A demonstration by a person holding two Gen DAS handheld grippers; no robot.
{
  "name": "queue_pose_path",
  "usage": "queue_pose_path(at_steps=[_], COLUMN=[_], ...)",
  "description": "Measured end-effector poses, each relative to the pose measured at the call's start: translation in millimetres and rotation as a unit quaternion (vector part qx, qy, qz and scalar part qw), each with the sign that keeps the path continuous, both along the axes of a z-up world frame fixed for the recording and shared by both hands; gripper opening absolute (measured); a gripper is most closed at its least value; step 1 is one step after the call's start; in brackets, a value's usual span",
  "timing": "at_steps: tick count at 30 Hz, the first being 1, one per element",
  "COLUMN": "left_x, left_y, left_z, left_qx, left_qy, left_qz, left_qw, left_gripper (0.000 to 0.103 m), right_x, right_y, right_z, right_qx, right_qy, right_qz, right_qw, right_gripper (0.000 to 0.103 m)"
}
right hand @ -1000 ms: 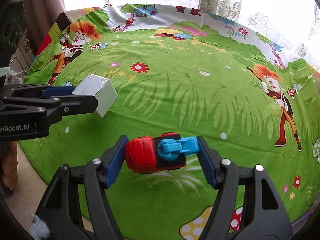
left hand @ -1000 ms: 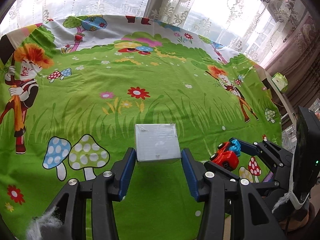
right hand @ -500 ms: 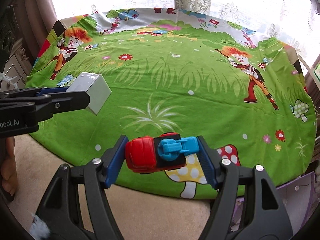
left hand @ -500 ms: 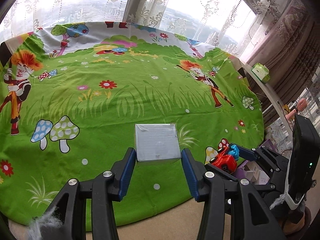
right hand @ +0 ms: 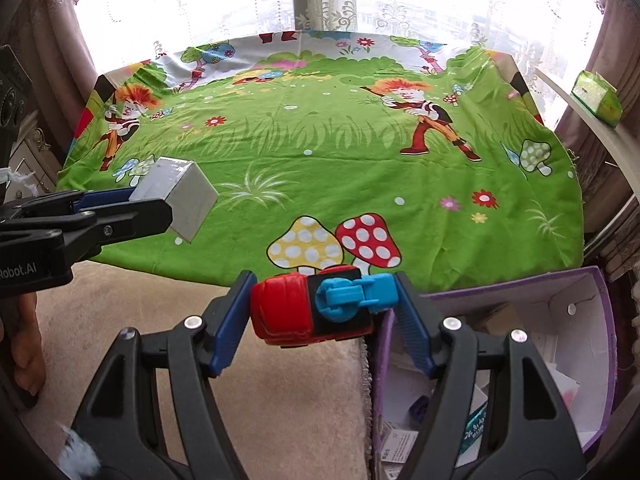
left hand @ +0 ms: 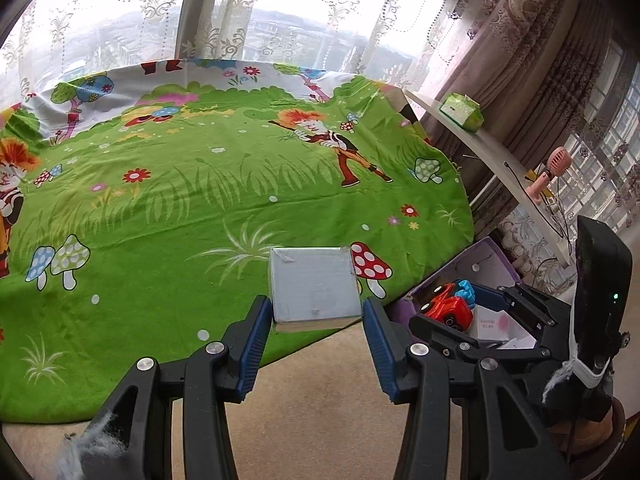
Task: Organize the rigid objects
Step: 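Carry the cube and car over the purple box and open both tools to drop them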
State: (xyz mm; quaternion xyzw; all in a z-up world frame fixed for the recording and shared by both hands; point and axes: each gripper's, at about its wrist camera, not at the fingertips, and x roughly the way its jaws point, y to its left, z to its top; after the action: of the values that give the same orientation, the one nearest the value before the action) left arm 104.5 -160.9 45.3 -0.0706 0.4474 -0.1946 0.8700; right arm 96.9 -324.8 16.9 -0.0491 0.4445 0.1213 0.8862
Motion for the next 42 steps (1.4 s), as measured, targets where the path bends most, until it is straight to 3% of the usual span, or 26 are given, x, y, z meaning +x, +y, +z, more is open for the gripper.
queue_pose_path(at_steps=[14, 25, 33, 36, 38, 42], left_x=[-23, -37, -31, -29, -30, -34], left_y=[-88, -154, -170, -170, -169, -159], left_z=[1, -11, -23, -28, -31, -42], left_qx=[0.019, 0.043, 0.033, 0.037, 0.037, 0.013], left_qy=[0.006, 0.024, 0.060, 0.073, 0.082, 0.130], left_qz=[-0.101, -0.168, -0.176, -0.171, -0.166, -0.160], left_qw=[0.9947, 0.9846, 0.9820, 0.9819, 0.9820, 0.9784], left_gripper=[0.048, 0.048, 0.049, 0.055, 0.060, 0.069], right_x=[-44, -67, -74, -74, -75, -78], right_y=[-116, -165, -180, -181, -181, -178], right_z=[1, -6, -2, -1, 1, 3], right_qx=[-0.006, -0.028, -0.023, -0.026, -0.025, -0.038], right_qy=[0.011, 0.013, 0.006, 0.004, 0.004, 0.002], right_qz=[-0.122, -0.184, -0.212, -0.218, -0.220, -0.227], right_qw=[0.992, 0.982, 0.977, 0.976, 0.975, 0.973], right_gripper=[0.072, 0.072, 0.072, 0.073, 0.079, 0.086])
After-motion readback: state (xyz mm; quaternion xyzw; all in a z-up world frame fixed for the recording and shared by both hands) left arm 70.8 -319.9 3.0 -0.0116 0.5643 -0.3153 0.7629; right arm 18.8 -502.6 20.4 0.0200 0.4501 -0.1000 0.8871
